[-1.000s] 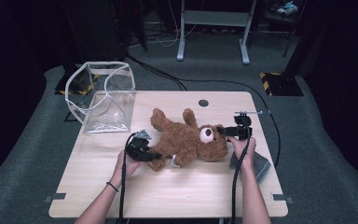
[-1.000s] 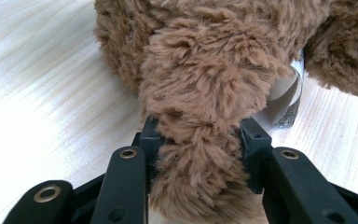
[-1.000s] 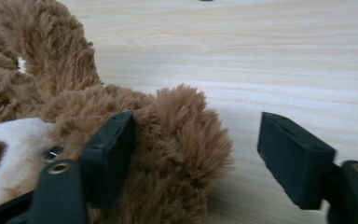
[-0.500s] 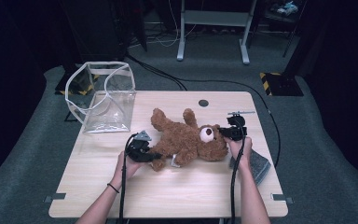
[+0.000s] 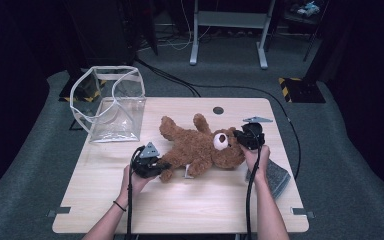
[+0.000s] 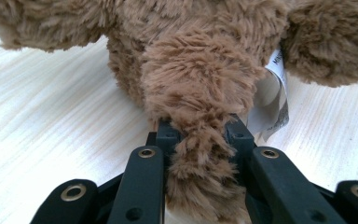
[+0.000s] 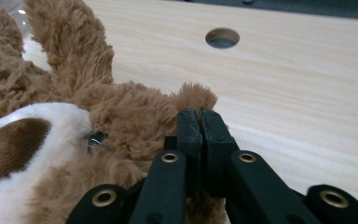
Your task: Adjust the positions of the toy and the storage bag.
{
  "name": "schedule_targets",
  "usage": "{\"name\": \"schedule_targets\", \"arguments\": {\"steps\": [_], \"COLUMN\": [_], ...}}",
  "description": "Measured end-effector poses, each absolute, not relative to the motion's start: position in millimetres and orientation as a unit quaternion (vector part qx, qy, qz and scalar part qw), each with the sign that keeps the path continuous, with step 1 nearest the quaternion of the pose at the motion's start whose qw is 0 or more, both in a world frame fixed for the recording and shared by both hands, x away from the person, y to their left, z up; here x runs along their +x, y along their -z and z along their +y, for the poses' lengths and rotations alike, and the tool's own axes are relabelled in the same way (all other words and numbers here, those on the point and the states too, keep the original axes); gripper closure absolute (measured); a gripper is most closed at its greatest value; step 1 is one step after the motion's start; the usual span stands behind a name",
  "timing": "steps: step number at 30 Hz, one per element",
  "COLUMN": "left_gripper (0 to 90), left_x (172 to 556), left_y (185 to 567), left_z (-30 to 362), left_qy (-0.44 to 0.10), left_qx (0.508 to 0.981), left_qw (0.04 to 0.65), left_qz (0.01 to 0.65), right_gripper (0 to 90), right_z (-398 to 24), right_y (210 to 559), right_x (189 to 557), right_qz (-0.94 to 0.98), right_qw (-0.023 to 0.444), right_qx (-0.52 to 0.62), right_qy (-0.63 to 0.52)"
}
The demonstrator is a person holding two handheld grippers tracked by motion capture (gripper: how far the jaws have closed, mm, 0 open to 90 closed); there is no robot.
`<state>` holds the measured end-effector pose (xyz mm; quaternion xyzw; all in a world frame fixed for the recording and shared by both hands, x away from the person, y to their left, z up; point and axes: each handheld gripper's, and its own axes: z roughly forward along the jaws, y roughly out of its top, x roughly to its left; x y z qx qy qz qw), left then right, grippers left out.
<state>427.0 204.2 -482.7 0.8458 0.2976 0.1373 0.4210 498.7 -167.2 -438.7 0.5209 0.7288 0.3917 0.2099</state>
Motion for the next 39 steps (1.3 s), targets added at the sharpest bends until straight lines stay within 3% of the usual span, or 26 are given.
{"name": "schedule_targets", "arguments": {"steps": [23,31,39], "left_gripper": [74.6,74.5,72.8], "left_x": [382,364,369], "left_y": [457,448,466], "left_z": [218,219,214], "left_qy": [-0.154,-0.134,-0.107], "left_qx": [0.846,0.856,0.862], "left_qw": [0.425,0.419,0.406], "left_qz": [0.284,0.27,0.285], "right_gripper": [88.0,88.0,87.9], "right_z": [-139,-120,-111], "right_y": [426,425,438], "right_x": [502,506,522], "right_qz": [0.755,0.771,0.788], "right_qw": [0.211,0.198,0.174], "right_qx": [0.462,0.439,0.449], "right_qy": [-0.415,-0.417,-0.383]}}
